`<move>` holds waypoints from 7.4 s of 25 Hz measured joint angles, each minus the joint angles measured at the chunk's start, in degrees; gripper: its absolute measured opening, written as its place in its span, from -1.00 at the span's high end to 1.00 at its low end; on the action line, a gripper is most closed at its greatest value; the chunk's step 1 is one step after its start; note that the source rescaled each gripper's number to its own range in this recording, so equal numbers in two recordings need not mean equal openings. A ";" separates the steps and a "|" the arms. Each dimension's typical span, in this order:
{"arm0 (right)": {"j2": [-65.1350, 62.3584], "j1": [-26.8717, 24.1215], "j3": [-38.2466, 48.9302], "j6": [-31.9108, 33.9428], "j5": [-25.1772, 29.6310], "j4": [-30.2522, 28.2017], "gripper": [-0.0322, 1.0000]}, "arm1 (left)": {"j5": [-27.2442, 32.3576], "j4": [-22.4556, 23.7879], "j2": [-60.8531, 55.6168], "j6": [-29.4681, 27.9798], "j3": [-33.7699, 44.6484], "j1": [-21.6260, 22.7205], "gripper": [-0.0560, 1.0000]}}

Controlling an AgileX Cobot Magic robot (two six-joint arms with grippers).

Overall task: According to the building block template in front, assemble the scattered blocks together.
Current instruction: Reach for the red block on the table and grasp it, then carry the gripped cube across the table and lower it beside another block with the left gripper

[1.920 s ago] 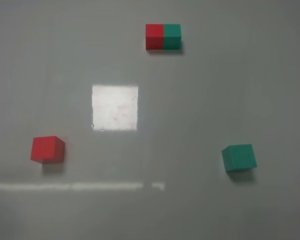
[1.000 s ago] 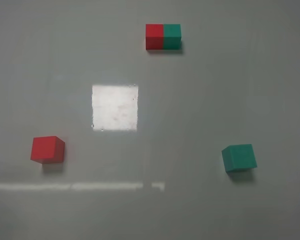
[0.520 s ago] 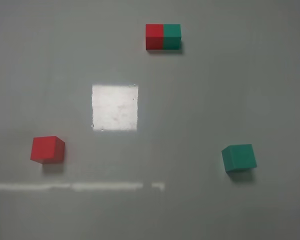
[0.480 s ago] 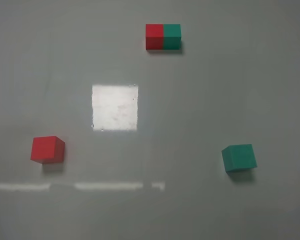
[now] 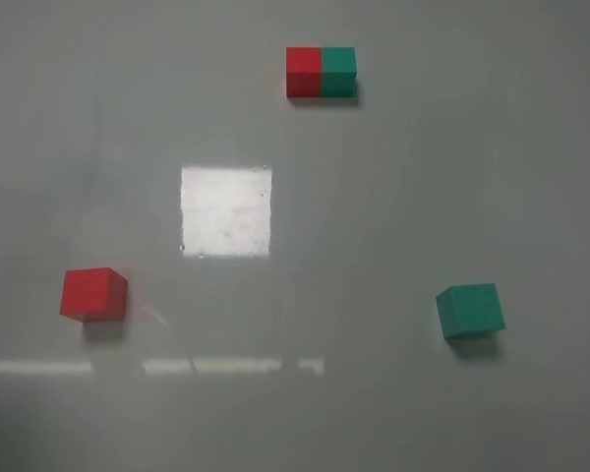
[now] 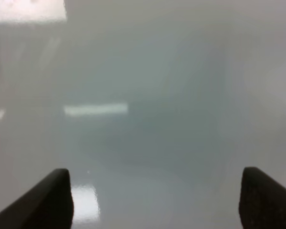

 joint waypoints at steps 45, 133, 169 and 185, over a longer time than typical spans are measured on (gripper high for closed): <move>0.00 0.00 0.00 0.13 0.00 0.00 -0.68 | 13.08 23.84 25.74 12.44 -8.05 -36.93 -0.87; 0.00 0.00 0.00 0.15 0.00 0.00 -0.48 | 10.22 37.88 50.28 3.80 -35.14 -45.56 0.88; 0.00 0.00 0.00 0.15 0.00 0.00 -0.54 | 8.07 36.84 53.89 -2.50 -35.54 -47.17 0.89; 0.00 0.00 0.00 0.21 0.00 0.00 -0.54 | 6.99 37.32 53.90 -5.67 -35.54 -47.17 -0.25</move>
